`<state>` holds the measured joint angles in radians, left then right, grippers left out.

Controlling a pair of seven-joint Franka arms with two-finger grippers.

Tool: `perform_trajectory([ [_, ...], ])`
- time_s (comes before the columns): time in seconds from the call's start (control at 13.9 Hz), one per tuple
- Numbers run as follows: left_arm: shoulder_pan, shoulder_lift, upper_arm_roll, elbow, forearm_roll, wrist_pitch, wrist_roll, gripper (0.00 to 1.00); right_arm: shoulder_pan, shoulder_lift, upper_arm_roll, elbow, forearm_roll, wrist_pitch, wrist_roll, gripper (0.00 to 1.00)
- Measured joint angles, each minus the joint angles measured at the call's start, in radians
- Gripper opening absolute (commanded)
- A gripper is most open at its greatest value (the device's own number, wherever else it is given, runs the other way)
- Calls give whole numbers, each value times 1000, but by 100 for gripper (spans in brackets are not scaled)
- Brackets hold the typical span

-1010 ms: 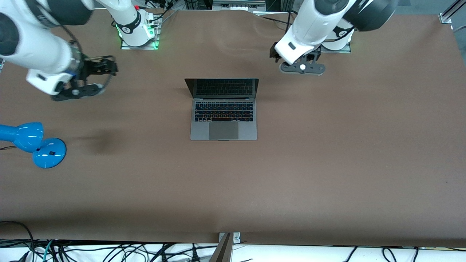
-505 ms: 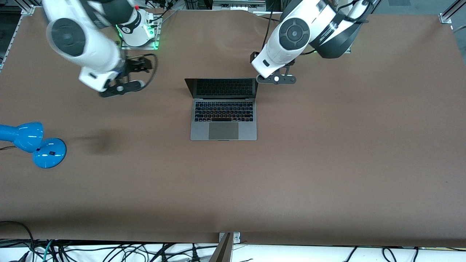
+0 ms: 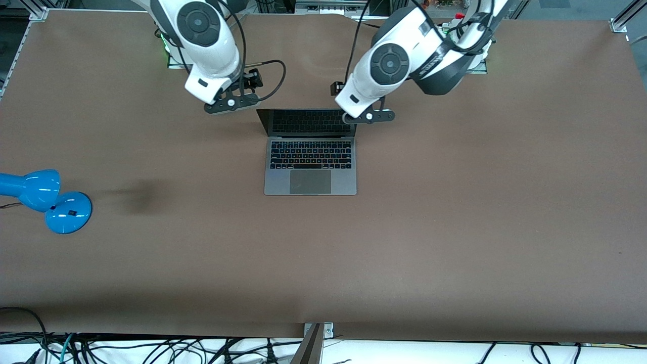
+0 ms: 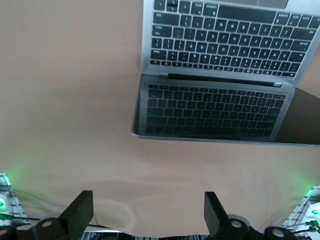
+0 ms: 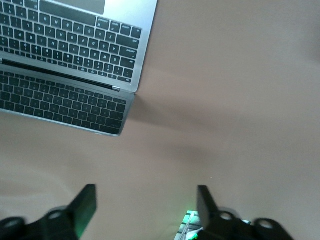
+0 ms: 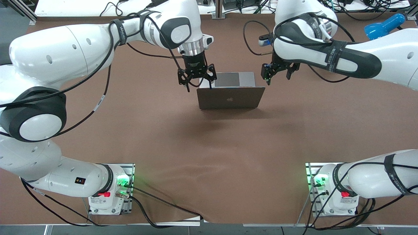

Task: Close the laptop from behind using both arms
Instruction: 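Move both grippers over the laptop screen's back edge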

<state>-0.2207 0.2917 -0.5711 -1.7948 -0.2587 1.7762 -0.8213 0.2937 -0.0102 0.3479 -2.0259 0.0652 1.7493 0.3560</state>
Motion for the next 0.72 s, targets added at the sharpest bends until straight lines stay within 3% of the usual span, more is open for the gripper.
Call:
perform_trajectory([
  [0.07, -12, 8, -1, 0, 0, 5, -6, 52, 0, 10, 9, -4, 18, 4, 0, 2],
  [0.22, -27, 15, -2, 0, 0, 9, -20, 6, 0, 32, 20, -5, 69, 10, 12, 0],
  [0.29, -32, 16, -3, 0, 0, 11, -32, 0, 0, 41, 21, -5, 79, 12, 19, 0],
  [0.72, -46, 28, -3, 0, 7, 52, -78, 0, 25, 105, 30, -5, 87, 60, 32, 0],
])
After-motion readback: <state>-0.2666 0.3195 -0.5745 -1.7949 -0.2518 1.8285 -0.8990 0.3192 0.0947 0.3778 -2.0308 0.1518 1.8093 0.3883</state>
